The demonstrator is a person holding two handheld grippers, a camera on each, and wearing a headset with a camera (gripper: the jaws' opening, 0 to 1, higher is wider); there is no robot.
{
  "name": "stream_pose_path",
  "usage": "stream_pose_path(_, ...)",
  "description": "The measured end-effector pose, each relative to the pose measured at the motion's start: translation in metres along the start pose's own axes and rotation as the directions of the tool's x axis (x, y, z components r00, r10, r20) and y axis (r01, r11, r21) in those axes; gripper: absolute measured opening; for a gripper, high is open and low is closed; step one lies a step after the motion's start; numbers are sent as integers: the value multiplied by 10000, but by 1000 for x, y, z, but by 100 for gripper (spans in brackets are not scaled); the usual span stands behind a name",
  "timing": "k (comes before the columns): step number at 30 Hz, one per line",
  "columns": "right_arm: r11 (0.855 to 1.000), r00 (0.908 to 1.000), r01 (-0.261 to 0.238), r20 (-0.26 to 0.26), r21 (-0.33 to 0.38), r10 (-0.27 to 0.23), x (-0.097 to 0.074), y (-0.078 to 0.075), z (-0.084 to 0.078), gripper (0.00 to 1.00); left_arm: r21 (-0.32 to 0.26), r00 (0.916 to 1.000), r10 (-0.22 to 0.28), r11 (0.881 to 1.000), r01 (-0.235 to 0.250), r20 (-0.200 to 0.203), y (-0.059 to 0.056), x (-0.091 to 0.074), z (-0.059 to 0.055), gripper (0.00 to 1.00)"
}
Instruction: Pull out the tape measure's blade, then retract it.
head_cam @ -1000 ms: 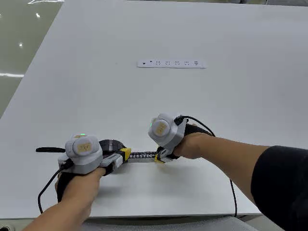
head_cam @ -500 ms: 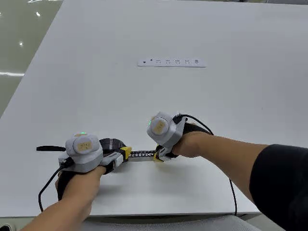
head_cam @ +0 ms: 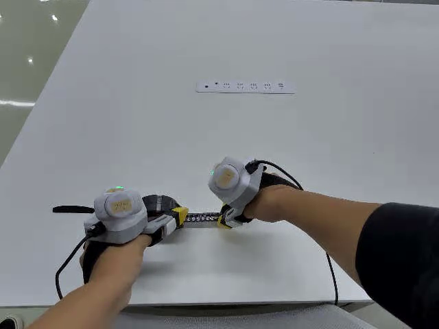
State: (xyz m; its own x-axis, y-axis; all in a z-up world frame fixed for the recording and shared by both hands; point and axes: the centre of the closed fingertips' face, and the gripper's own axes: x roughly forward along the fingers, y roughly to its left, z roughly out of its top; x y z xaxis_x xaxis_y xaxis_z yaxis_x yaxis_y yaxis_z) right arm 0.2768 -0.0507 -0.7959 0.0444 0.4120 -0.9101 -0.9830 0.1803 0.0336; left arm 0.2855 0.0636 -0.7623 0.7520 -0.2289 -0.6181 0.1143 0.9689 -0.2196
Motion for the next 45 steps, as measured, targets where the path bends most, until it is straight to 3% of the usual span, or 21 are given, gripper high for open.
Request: stream_pose_path(45,10000,9990,73,444,-27,-72,5,4,14,11,-60,10000,-30,10000,30,25,2,0,1,61)
